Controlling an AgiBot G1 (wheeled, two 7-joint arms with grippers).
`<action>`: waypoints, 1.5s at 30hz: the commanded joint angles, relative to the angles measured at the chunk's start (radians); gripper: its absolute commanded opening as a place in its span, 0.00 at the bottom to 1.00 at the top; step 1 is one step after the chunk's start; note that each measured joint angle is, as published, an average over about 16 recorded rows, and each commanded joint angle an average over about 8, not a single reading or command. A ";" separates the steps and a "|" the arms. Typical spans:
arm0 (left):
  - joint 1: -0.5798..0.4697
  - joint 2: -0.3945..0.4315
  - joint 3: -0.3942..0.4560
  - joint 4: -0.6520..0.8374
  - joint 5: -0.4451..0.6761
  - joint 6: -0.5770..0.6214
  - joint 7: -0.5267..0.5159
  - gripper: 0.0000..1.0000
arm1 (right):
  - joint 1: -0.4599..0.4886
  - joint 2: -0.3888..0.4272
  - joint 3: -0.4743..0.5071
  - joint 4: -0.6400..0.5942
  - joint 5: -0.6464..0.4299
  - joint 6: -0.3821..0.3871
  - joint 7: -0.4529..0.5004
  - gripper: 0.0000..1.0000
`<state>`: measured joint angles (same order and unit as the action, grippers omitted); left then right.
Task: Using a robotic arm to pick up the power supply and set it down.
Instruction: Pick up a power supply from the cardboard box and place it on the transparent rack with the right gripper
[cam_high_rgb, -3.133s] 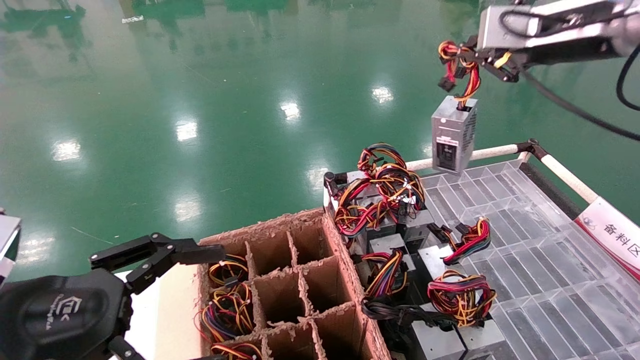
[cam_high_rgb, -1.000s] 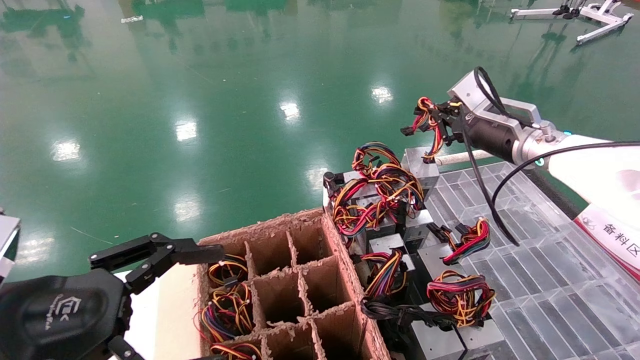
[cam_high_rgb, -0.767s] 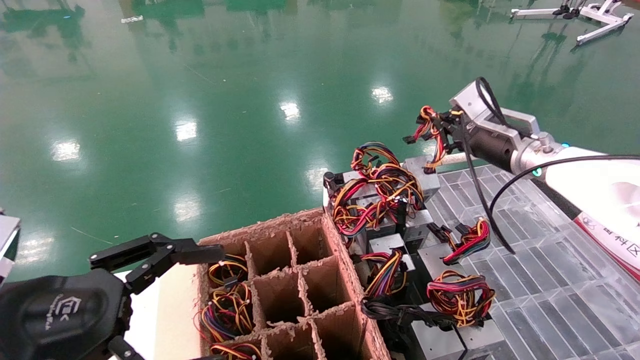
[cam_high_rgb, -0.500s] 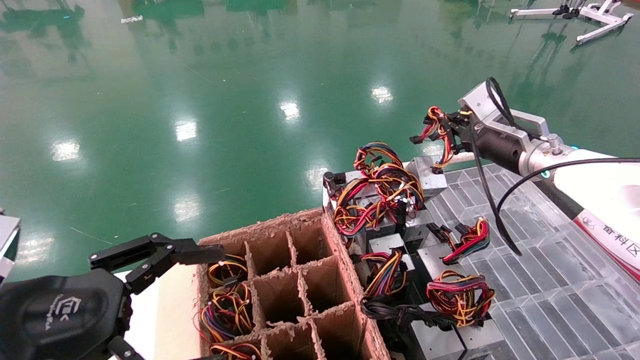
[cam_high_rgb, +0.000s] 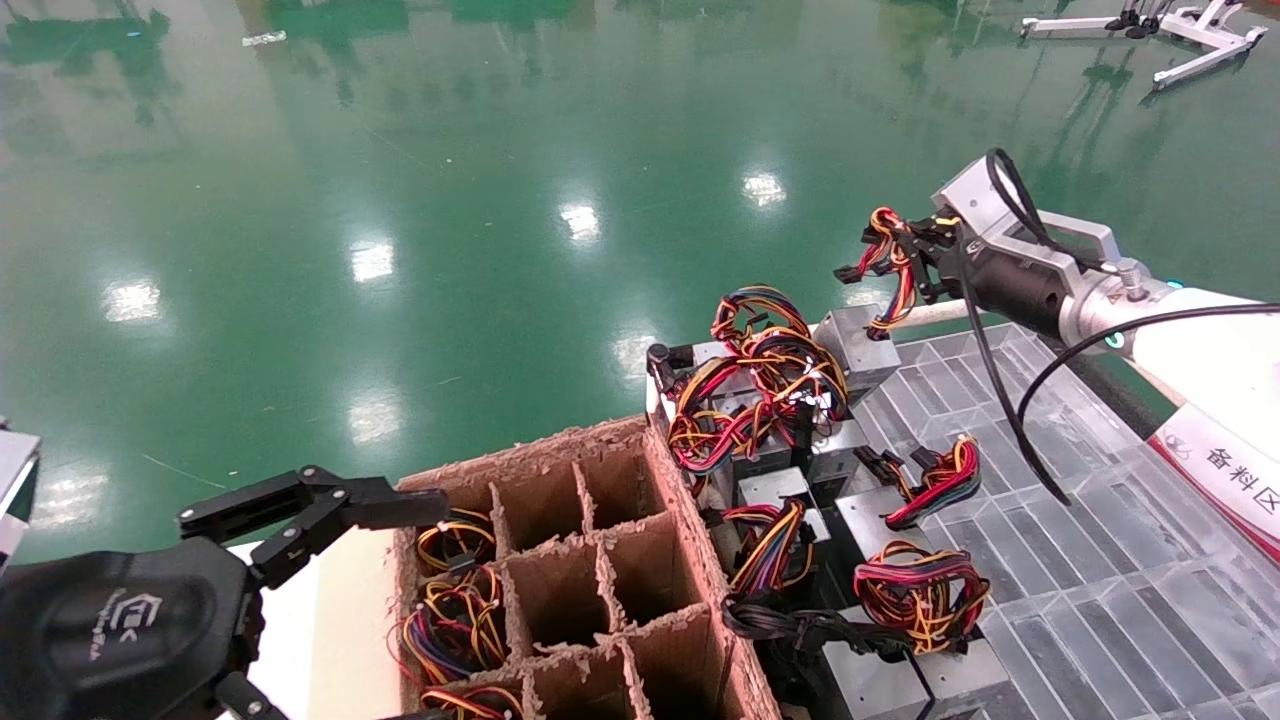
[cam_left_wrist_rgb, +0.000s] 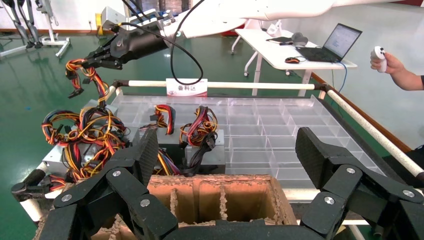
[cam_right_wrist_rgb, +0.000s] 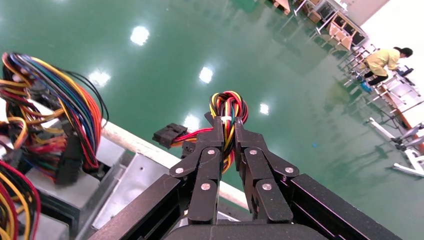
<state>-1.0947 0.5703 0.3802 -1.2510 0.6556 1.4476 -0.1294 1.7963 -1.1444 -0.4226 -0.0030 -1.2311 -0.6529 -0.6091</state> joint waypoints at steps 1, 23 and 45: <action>0.000 0.000 0.000 0.000 0.000 0.000 0.000 1.00 | 0.001 0.002 -0.003 0.000 -0.004 0.001 -0.002 0.00; 0.000 0.000 0.000 0.000 0.000 0.000 0.000 1.00 | 0.016 0.020 -0.011 0.009 -0.015 0.002 -0.006 0.00; 0.000 0.000 0.000 0.000 0.000 0.000 0.000 1.00 | 0.016 0.032 -0.018 0.002 -0.026 -0.007 -0.013 0.00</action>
<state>-1.0947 0.5702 0.3804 -1.2510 0.6554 1.4475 -0.1293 1.8159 -1.1105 -0.4409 0.0004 -1.2572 -0.6615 -0.6225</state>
